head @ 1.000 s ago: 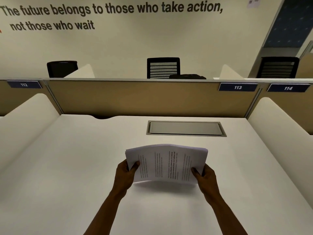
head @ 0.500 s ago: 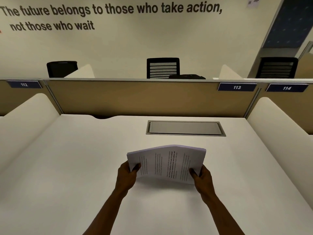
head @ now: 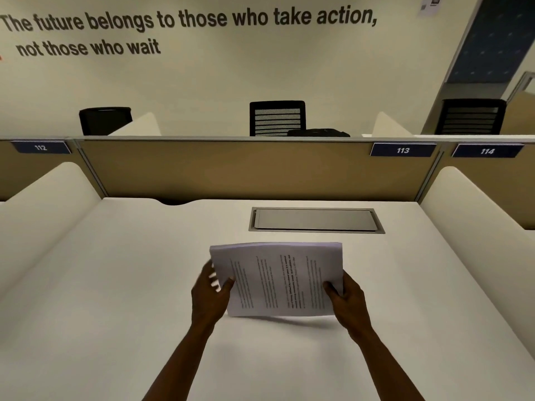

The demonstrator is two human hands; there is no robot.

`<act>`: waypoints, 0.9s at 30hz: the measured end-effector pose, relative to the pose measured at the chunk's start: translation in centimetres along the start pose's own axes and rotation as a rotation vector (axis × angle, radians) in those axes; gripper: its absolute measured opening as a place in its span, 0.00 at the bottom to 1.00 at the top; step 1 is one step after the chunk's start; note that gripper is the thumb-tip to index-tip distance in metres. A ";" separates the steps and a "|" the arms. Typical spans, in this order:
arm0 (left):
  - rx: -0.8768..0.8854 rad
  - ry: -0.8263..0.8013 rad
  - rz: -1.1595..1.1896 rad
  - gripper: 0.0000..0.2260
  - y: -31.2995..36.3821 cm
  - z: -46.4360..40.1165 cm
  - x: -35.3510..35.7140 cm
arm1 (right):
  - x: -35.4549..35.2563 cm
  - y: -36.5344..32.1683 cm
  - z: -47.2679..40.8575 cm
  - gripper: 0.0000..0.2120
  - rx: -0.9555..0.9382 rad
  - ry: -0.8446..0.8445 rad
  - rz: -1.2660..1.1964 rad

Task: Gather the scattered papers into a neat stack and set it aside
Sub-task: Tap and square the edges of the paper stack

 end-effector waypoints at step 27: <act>0.205 -0.283 0.117 0.08 10.2 -1.1 1.1 | -1.1 -6.4 -2.0 0.46 -0.014 -0.191 -0.174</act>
Point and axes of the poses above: each hand's wrist, its own z-axis away from the middle knuckle, its own x-axis out of the palm, y = z × x, the point moved 9 cm from there along -z, towards the middle knuckle, and after that the axes turned 4 degrees about -y, right-handed, at the moved point
